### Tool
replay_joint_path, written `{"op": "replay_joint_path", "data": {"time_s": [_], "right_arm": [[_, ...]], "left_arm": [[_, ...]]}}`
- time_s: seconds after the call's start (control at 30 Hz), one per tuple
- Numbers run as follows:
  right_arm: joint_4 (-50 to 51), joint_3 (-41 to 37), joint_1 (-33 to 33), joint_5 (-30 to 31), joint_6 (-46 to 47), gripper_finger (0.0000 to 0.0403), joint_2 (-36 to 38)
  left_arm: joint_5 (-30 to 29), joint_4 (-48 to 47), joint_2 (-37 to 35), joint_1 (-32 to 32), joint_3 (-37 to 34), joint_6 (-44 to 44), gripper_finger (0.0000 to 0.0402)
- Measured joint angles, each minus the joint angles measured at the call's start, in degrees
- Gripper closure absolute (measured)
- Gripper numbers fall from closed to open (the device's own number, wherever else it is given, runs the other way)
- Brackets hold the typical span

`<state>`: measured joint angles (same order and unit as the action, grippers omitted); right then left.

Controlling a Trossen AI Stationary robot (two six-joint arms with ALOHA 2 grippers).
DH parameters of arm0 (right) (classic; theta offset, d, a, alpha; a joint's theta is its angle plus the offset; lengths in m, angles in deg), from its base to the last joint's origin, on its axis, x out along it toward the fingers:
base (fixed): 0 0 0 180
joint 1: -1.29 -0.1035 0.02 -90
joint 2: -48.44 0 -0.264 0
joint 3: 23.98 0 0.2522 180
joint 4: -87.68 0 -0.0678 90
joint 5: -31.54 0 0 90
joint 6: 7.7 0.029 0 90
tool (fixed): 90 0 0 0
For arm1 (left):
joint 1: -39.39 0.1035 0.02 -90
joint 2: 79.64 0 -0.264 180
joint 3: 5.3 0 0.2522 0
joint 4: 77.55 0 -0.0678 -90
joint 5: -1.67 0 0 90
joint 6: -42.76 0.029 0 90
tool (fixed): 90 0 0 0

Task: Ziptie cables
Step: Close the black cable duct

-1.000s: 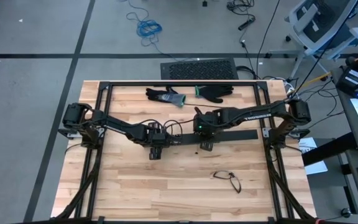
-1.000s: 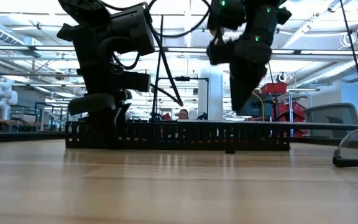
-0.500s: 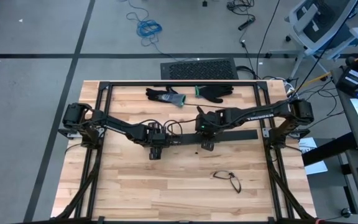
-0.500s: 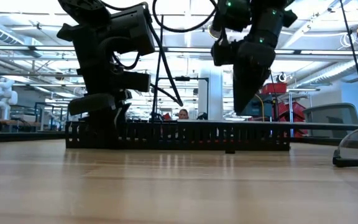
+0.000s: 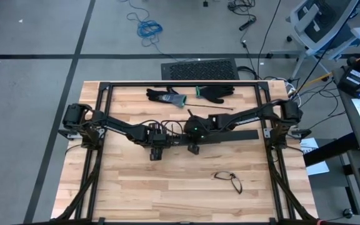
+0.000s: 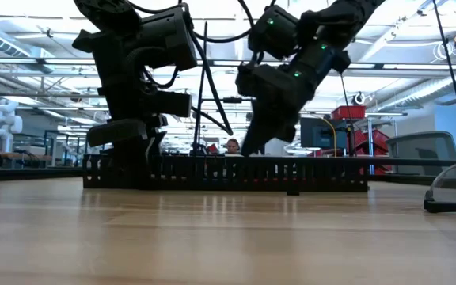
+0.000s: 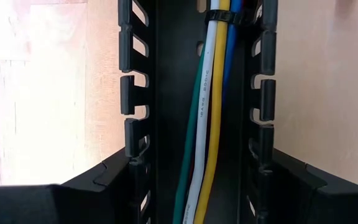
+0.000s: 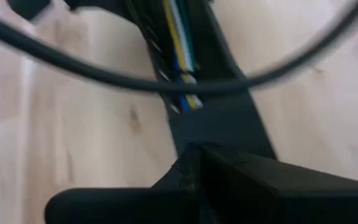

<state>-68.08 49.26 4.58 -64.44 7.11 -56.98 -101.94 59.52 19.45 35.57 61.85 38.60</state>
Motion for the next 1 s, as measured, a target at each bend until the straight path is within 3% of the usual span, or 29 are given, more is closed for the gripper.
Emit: {"op": "replay_joint_path", "data": {"time_s": [0.17, 0.43, 0.8, 1.0], "right_arm": [[-3.75, -0.17, 0.00, -3.56, 3.54, 0.0403, -0.68], [-1.40, 1.17, 1.50, -2.60, 3.44, 0.0403, 4.26], [6.30, 1.80, 3.96, -4.57, 1.50, 0.0403, 19.89], [12.09, 1.86, 6.25, -4.54, 1.54, 0.0403, 29.41]], "left_arm": [[-0.23, 0.00, 0.00, 0.00, 0.00, 0.04, 0.0143], [-0.69, 0.37, 0.04, 0.04, 0.02, 0.22, 0.0143], [-0.66, 0.42, 0.02, 0.04, 0.12, 3.03, 0.0143], [-4.32, -0.49, 0.15, -0.03, 1.47, 4.35, 0.0143]]}}
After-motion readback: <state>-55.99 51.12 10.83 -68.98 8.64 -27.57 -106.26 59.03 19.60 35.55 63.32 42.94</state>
